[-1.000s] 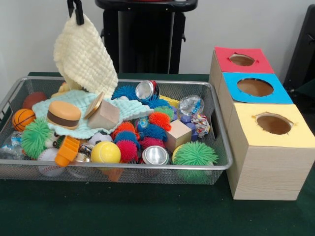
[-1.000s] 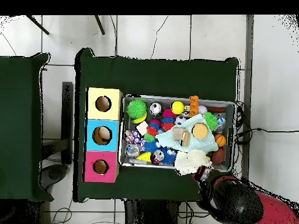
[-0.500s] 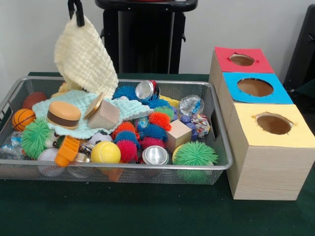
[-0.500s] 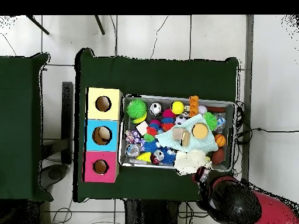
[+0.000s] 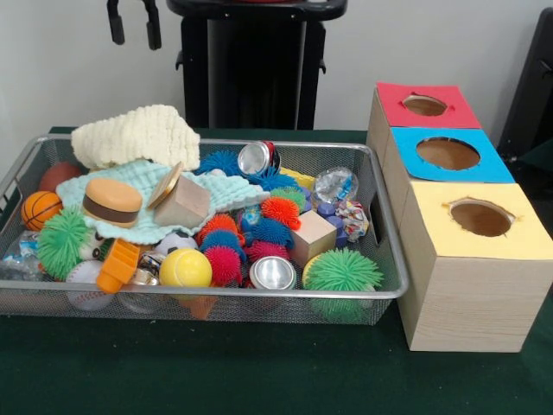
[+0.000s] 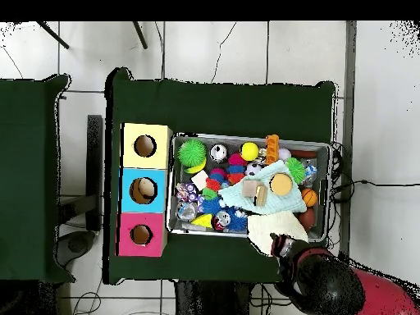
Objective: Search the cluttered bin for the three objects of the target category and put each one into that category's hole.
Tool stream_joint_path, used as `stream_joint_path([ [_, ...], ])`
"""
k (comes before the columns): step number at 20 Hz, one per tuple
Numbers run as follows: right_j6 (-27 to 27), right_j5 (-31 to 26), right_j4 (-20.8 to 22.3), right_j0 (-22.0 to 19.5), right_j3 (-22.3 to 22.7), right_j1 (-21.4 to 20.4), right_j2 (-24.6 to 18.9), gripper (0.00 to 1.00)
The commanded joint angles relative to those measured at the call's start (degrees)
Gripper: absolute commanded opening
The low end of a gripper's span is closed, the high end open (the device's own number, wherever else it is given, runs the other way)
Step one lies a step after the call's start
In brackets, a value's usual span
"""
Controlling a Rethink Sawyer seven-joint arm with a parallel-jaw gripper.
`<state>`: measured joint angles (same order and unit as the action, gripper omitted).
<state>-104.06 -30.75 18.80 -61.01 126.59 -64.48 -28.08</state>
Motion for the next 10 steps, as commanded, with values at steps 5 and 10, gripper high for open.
stream_joint_path([
  [5,3.2,7.2,5.6,2.1,-2.3,1.9,-3.6,1.00],
  [10,2.0,5.7,6.4,3.7,-2.8,1.7,-1.9,1.00],
])
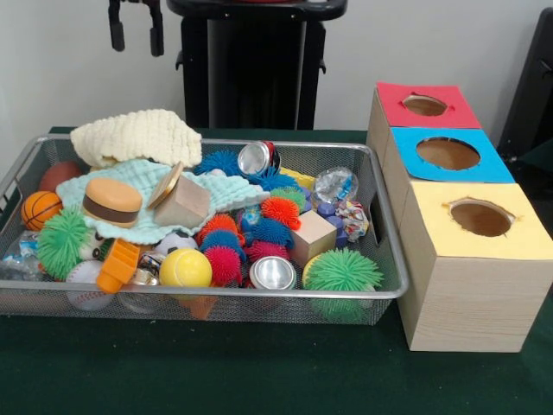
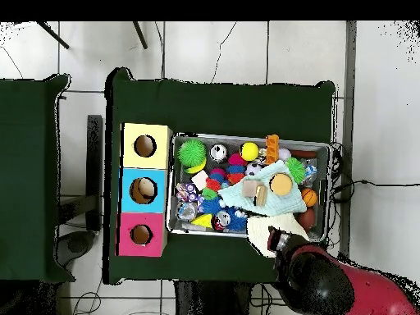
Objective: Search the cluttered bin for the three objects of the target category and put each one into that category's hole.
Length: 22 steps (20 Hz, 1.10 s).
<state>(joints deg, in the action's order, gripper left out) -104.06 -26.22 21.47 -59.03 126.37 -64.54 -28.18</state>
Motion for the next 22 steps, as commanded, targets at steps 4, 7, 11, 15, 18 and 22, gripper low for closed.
stream_joint_path([
  [4,1.0,-6.1,3.5,4.1,-6.3,3.5,0.6,1.00],
  [7,2.7,-11.9,1.4,4.2,-9.9,9.0,-0.1,1.00],
  [11,-2.8,-13.5,0.7,8.2,-10.2,7.2,2.9,1.00],
  [15,-3.9,-17.9,-0.5,10.3,-11.1,7.3,4.4,1.00],
  [18,-3.0,-16.1,-1.1,11.0,-10.6,7.4,3.4,1.00],
  [22,-2.5,-16.7,-4.1,11.1,-8.7,6.6,2.2,1.00],
])
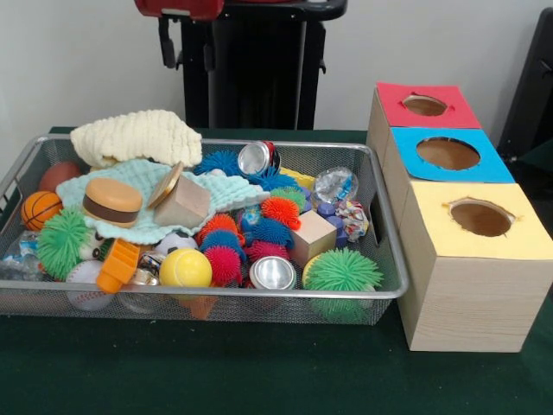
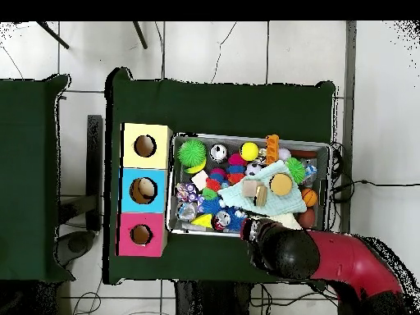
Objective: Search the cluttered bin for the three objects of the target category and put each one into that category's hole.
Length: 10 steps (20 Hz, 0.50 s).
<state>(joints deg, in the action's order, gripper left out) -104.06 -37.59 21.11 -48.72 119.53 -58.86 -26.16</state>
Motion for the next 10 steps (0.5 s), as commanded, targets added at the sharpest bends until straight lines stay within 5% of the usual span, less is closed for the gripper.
stream_joint_path([
  [1,-2.8,-4.9,-4.2,1.0,-0.8,-0.1,0.3,1.00],
  [10,-9.8,2.2,-3.8,8.3,3.4,0.2,4.0,1.00],
])
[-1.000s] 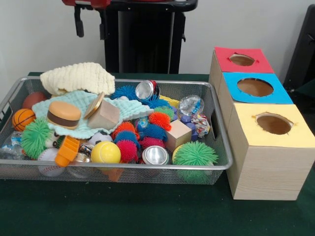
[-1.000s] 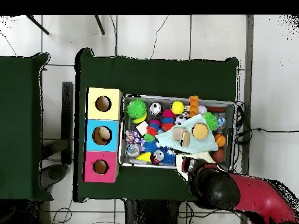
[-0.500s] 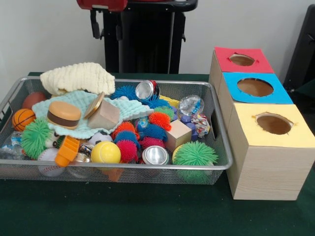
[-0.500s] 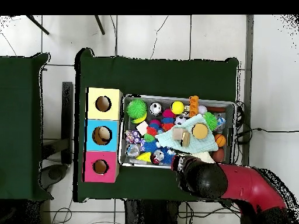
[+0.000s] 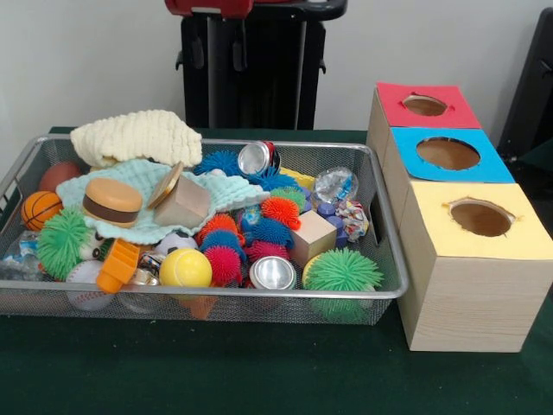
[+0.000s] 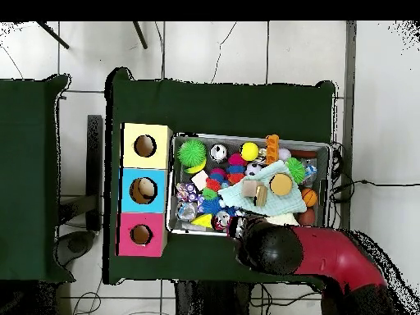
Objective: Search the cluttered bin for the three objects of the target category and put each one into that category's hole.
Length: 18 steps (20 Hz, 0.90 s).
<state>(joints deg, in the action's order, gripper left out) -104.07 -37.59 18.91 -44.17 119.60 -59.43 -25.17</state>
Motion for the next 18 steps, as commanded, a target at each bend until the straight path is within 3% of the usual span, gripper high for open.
stream_joint_path([
  [1,-10.9,2.7,-1.7,4.9,3.3,1.1,3.7,1.00],
  [8,-17.5,9.8,-2.3,13.1,3.9,4.5,9.0,1.00],
  [18,-21.1,17.9,-4.4,24.4,1.2,11.4,17.6,1.00],
])
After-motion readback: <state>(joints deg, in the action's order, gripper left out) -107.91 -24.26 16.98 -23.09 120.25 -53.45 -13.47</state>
